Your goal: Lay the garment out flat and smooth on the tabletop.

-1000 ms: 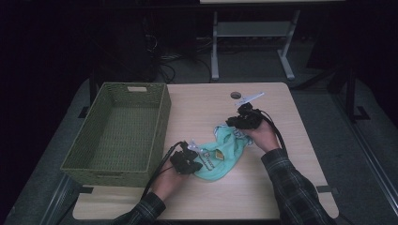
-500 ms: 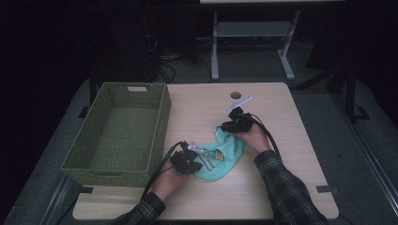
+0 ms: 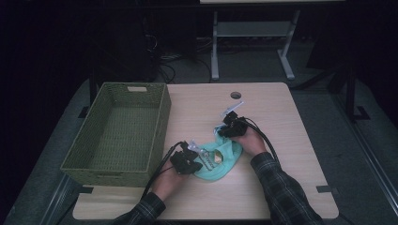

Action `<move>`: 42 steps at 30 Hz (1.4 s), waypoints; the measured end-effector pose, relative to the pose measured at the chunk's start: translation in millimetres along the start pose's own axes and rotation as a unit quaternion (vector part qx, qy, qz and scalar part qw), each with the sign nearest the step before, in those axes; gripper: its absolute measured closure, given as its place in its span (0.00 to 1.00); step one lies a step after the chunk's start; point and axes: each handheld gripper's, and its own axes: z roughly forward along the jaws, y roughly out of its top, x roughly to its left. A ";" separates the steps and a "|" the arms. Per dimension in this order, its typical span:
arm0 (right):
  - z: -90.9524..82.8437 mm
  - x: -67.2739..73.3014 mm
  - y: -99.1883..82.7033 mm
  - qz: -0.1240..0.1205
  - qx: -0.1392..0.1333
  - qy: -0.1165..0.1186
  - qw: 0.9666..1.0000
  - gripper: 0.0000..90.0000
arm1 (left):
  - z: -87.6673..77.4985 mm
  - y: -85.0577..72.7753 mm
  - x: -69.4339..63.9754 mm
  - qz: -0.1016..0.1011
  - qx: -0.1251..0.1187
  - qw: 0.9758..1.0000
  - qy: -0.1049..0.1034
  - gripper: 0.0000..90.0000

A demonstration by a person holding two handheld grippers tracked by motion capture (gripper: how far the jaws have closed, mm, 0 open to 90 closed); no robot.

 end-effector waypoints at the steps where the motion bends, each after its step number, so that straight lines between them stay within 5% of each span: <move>1: 0.4 1.8 -0.2 -0.005 0.001 -0.008 1.000 0.83 | 0.0 0.0 -0.2 0.000 0.000 1.000 0.000 0.99; 6: 0.6 4.9 0.5 -0.011 0.002 -0.011 1.000 0.96 | 0.0 0.1 -0.1 0.000 0.000 1.000 0.001 0.99; 14: -13.4 0.2 3.4 0.004 -0.024 -0.008 1.000 0.97 | 0.1 0.1 -0.1 0.000 0.000 1.000 0.000 0.99; 25: -31.0 -26.4 -0.1 0.048 -0.062 -0.046 0.996 0.97 | -0.2 0.2 -0.3 0.002 0.001 1.000 0.003 0.99; 30: -24.7 -31.7 -5.2 0.066 -0.062 -0.030 0.995 0.90 | -0.2 0.2 -0.4 0.000 0.001 1.000 0.001 0.99; 34: -35.7 -27.3 -4.3 0.067 -0.076 -0.014 0.995 0.84 | -0.3 0.2 0.2 0.004 0.003 1.000 0.002 0.99; 42: -63.6 -17.8 -9.2 0.068 -0.094 -0.008 0.993 1.00 | -0.3 0.0 0.3 0.004 0.001 1.000 0.003 0.99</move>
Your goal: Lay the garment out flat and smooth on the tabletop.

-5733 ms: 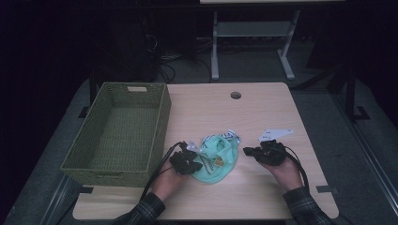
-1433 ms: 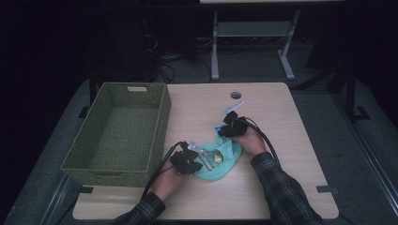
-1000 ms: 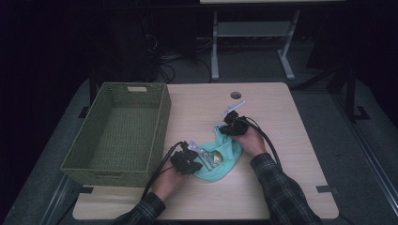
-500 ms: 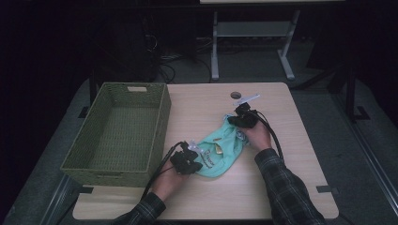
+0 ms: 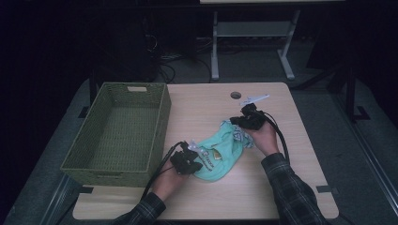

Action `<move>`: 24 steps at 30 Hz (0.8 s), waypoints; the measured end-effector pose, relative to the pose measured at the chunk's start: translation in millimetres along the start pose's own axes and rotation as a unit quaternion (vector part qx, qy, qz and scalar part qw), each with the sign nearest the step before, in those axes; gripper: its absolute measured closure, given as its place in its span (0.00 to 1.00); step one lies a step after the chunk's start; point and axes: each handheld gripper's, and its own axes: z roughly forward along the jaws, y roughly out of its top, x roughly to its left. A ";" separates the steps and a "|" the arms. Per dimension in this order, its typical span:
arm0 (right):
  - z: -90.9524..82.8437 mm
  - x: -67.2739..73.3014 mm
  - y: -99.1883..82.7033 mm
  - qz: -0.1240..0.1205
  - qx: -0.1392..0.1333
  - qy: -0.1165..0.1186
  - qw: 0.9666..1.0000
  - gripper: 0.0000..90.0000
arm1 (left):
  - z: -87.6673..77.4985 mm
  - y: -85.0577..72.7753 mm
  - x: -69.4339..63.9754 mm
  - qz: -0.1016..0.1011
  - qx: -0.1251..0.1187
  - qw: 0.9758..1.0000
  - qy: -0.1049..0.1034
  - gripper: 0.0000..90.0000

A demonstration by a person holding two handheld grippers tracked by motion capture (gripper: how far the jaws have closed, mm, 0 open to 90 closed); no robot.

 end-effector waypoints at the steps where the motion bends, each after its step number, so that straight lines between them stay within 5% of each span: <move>1: -2.8 0.6 -1.9 0.003 -0.001 0.003 1.000 1.00 | 0.0 -0.1 0.1 -0.001 0.000 1.000 -0.001 0.99; 24: -40.9 35.4 -59.0 -0.044 -0.016 0.024 0.999 1.00 | -0.8 -0.2 1.6 -0.001 0.004 1.000 -0.006 0.99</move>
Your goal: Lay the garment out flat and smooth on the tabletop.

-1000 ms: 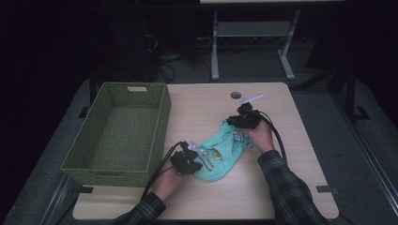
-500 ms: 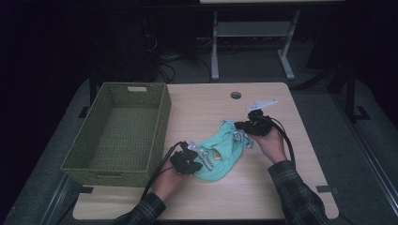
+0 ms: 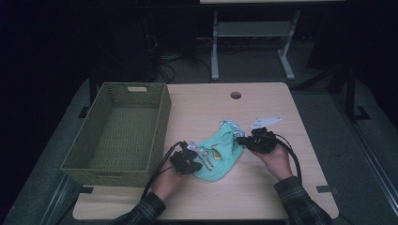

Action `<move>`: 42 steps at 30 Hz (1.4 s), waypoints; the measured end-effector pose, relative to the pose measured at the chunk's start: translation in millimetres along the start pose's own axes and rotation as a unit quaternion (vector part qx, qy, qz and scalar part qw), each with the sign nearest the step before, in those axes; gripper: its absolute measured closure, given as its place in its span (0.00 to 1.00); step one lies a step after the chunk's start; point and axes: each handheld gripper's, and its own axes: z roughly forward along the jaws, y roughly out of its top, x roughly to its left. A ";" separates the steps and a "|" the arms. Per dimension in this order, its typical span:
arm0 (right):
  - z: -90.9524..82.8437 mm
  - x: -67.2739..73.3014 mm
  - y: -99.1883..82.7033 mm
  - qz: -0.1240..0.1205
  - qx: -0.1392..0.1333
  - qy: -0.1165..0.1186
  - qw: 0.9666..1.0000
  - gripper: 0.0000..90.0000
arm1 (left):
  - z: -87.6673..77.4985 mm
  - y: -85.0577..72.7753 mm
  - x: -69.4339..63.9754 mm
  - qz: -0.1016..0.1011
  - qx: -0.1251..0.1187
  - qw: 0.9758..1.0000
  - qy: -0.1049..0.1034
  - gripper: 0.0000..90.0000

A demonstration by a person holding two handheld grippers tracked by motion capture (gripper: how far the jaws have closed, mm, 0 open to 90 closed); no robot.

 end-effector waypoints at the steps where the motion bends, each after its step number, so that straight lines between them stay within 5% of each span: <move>1: 0.2 2.3 -2.8 0.005 -0.001 0.009 1.000 1.00 | 0.1 0.0 -0.2 0.001 0.000 1.000 0.001 0.99; 15: 6.1 27.1 -29.1 0.011 0.008 0.045 0.999 1.00 | 0.8 0.1 -0.9 -0.003 -0.003 1.000 0.001 0.99; 27: 28.6 33.3 -35.6 -0.007 0.057 0.034 0.998 1.00 | 0.5 5.3 5.7 -0.005 -0.001 1.000 -0.009 0.98; 35: 30.3 32.0 -36.8 -0.006 0.059 0.037 0.998 1.00 | -9.6 33.0 17.6 -0.003 -0.037 0.999 0.003 1.00; 42: 30.3 31.7 -36.9 -0.005 0.059 0.038 0.998 1.00 | 2.8 63.5 33.5 -0.006 -0.055 0.998 0.008 1.00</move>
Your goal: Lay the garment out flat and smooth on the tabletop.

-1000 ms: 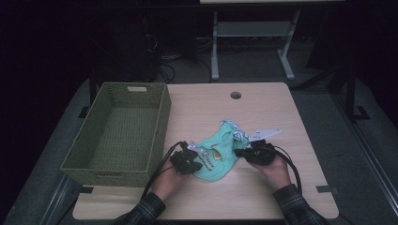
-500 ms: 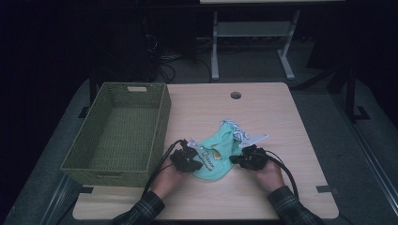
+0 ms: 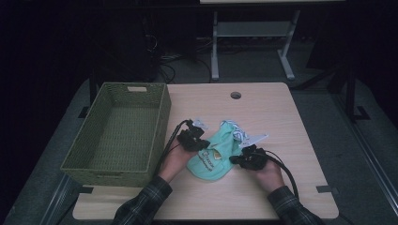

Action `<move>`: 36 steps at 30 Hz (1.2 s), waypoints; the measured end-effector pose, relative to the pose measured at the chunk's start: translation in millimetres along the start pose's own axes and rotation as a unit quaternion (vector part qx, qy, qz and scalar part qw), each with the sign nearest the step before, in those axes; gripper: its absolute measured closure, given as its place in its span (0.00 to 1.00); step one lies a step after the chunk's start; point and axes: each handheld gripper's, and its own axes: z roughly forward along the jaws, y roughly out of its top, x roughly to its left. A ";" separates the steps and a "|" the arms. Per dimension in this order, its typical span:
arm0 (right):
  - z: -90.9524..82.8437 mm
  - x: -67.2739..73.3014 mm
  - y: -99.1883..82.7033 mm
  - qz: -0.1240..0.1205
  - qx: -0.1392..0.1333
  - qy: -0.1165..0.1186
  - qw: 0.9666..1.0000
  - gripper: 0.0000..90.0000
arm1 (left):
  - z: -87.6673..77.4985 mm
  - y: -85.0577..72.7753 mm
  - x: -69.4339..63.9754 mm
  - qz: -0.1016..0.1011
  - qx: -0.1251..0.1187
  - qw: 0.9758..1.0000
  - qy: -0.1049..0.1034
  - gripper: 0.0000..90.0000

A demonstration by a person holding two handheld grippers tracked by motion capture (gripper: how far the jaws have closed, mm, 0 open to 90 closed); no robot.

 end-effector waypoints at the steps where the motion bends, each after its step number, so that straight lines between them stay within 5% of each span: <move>1: -0.1 0.1 0.0 0.000 0.000 0.000 1.000 1.00 | 3.9 3.8 1.8 0.000 0.001 1.000 0.000 1.00; 7: -0.5 0.8 0.0 0.002 0.002 0.000 1.000 1.00 | 27.9 18.8 7.1 0.013 0.015 1.000 0.009 1.00; 11: -1.7 0.9 -0.7 0.004 0.004 -0.001 1.000 1.00 | 45.3 16.6 16.2 0.003 0.039 0.999 0.019 1.00; 19: -5.3 -1.7 -3.0 0.005 0.007 -0.007 1.000 1.00 | 43.2 12.1 29.1 -0.006 0.054 0.997 0.053 1.00; 26: -11.3 -8.1 -5.9 0.009 0.014 -0.027 1.000 1.00 | 34.5 0.7 26.9 -0.030 0.053 0.998 0.020 1.00; 36: -20.0 -16.7 -11.3 0.012 0.018 -0.045 0.999 1.00 | 22.6 -14.3 5.3 -0.013 0.069 0.998 -0.008 1.00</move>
